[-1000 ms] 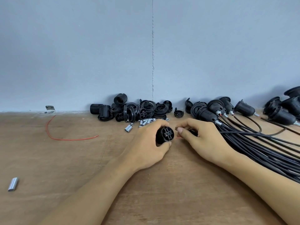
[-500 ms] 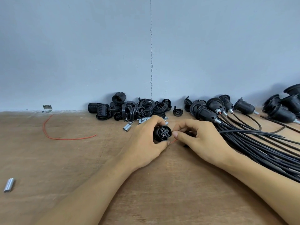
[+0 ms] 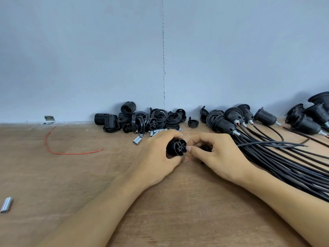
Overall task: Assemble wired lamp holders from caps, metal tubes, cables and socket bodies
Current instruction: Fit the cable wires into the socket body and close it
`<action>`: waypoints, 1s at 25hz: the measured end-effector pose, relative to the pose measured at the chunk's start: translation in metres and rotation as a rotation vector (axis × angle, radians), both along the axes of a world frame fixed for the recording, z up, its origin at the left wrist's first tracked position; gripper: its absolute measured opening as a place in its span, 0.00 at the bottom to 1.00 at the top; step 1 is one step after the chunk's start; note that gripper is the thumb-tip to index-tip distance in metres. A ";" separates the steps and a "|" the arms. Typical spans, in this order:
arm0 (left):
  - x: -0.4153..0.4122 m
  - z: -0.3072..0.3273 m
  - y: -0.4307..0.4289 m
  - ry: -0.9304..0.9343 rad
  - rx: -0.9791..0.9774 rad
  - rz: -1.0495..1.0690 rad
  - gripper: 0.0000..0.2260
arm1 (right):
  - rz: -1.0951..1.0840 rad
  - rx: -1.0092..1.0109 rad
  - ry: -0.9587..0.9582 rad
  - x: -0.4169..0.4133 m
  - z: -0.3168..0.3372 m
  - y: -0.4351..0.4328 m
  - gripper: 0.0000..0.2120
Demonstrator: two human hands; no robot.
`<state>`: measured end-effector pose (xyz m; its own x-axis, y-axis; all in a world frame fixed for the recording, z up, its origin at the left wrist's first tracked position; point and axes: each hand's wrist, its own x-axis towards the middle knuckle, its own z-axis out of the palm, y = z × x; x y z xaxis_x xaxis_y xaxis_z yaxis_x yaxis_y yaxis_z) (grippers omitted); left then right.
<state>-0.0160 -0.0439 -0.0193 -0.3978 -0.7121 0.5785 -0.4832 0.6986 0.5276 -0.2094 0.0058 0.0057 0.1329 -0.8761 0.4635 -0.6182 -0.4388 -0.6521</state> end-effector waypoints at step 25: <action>-0.004 -0.004 -0.003 -0.029 -0.033 -0.003 0.24 | -0.102 0.004 0.093 0.000 -0.001 -0.001 0.10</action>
